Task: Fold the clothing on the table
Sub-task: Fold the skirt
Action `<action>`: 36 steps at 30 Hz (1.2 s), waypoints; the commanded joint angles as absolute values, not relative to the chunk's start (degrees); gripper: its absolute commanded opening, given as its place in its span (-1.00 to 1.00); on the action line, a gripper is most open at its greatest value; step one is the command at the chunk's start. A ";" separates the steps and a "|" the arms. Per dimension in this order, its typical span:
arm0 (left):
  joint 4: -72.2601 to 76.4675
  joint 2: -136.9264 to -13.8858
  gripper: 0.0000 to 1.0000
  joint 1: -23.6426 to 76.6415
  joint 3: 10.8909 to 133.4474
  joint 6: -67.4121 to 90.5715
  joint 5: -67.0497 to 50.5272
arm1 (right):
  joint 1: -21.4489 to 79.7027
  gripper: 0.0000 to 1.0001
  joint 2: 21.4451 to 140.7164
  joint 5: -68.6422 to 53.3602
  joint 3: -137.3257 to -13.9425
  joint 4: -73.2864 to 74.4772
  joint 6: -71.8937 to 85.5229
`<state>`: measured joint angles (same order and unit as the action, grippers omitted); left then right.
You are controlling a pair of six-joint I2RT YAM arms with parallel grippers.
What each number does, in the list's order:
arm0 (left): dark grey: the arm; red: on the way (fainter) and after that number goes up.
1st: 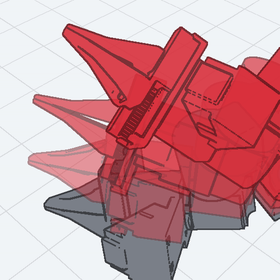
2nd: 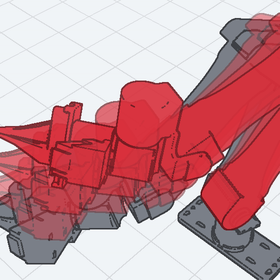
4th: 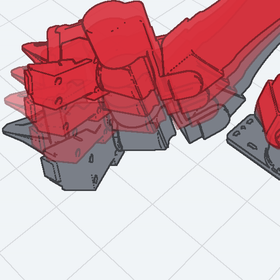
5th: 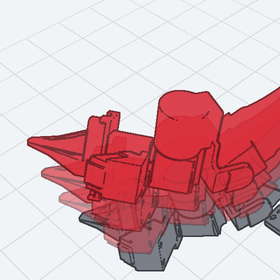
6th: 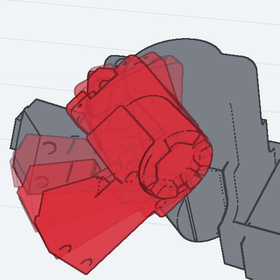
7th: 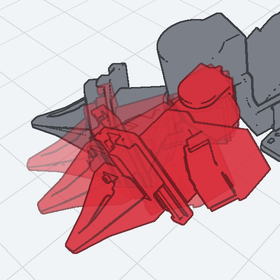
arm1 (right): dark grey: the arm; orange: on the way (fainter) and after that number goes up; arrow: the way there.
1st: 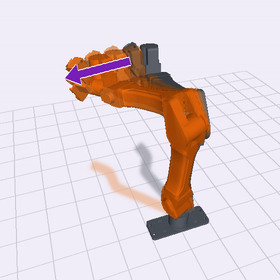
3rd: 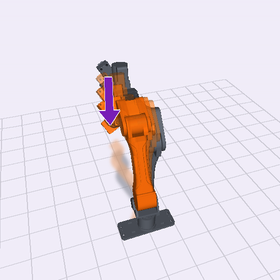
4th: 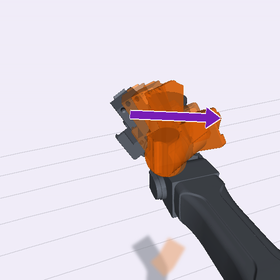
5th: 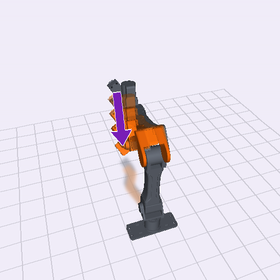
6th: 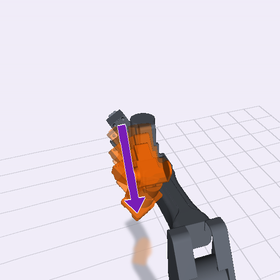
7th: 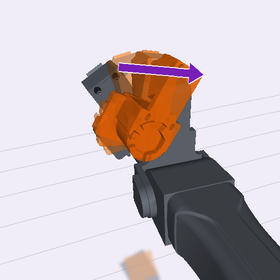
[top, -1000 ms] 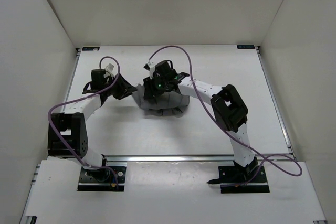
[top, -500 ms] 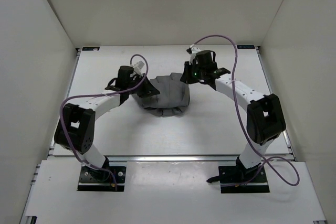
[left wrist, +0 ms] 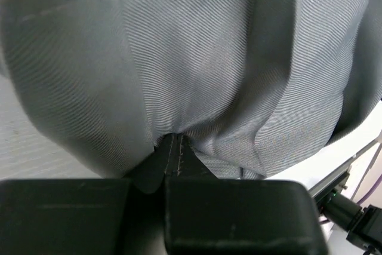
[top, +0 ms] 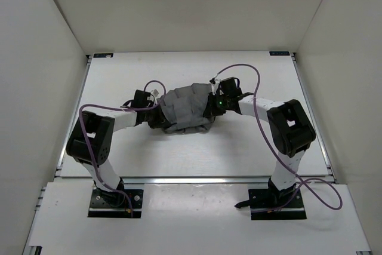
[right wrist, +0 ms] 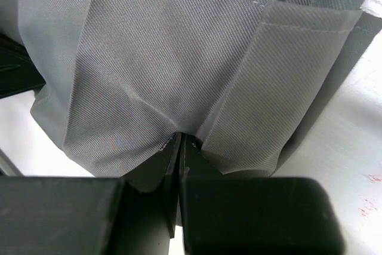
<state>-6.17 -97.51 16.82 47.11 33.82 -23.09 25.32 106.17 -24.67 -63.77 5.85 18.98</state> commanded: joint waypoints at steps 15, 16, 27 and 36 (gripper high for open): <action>-25.64 -82.19 0.97 7.90 61.34 17.34 -22.55 | 13.54 0.20 85.53 -25.86 -65.66 16.51 18.63; -28.19 -81.31 0.97 9.56 62.04 15.66 -16.93 | 13.45 0.29 83.86 -23.66 -64.26 17.31 17.85; -31.65 -68.65 0.97 8.26 51.33 16.52 -13.88 | 7.56 0.47 77.87 -20.40 -55.82 21.88 14.07; -28.57 -58.98 0.98 9.92 39.21 25.66 -21.35 | 7.21 0.57 75.24 -22.50 -52.82 20.22 11.17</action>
